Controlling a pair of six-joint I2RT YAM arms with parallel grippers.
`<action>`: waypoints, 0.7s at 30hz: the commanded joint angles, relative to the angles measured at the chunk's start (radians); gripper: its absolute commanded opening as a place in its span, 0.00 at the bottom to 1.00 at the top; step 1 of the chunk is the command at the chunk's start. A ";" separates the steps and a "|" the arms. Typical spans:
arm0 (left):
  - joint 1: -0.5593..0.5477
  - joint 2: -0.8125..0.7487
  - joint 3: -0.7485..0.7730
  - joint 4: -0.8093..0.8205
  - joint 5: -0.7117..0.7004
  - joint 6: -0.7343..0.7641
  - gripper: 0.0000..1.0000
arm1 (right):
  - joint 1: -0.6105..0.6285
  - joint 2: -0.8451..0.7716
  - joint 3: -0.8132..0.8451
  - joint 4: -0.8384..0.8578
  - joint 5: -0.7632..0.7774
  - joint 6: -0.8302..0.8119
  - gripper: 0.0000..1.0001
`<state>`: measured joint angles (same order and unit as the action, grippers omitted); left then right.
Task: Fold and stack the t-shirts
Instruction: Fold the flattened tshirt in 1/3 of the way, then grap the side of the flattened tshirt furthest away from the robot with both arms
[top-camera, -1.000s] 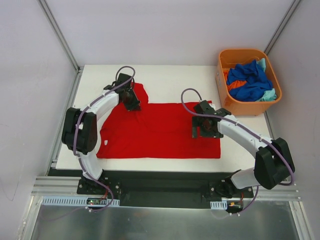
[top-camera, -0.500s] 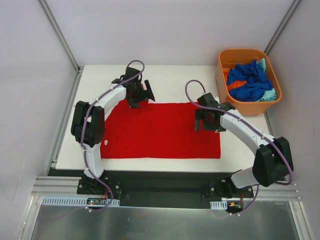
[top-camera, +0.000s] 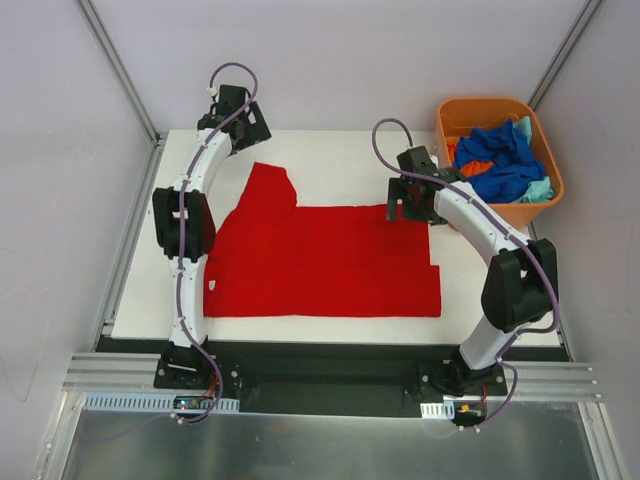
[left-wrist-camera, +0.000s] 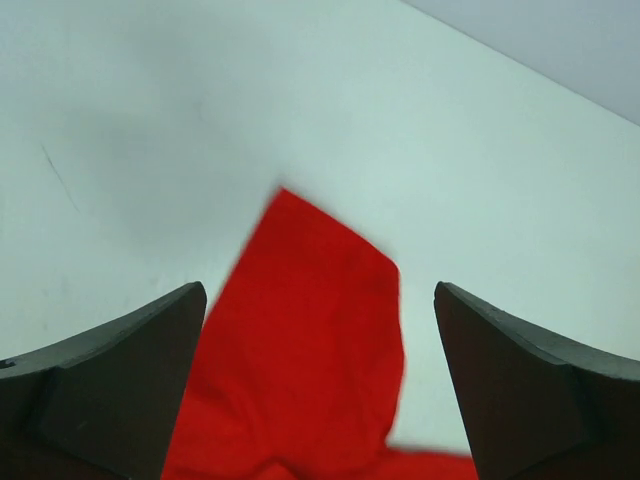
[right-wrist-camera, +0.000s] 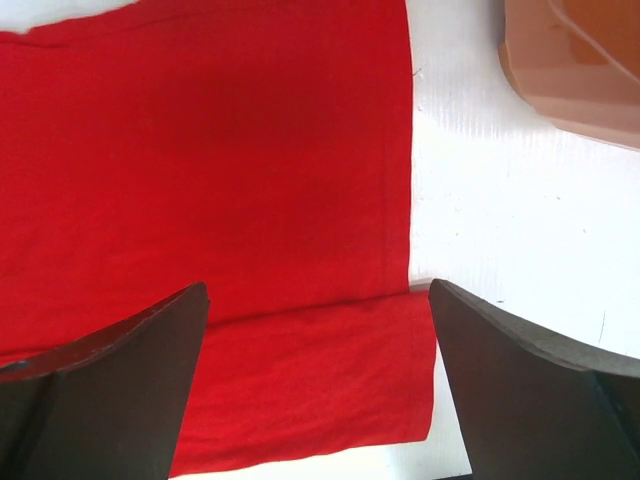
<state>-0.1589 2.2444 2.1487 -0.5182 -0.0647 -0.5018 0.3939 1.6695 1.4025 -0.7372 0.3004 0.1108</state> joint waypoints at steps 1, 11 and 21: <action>-0.008 0.159 0.178 -0.075 -0.153 0.149 0.99 | -0.038 0.038 0.033 -0.010 -0.007 -0.020 0.97; 0.001 0.342 0.335 -0.071 -0.147 0.250 0.92 | -0.073 0.076 -0.002 0.007 -0.037 -0.017 0.97; 0.005 0.354 0.326 -0.098 -0.006 0.263 0.91 | -0.075 0.105 -0.011 0.029 -0.075 -0.005 0.97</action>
<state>-0.1558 2.6038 2.4481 -0.5838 -0.1669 -0.2680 0.3241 1.7699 1.3945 -0.7254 0.2440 0.1009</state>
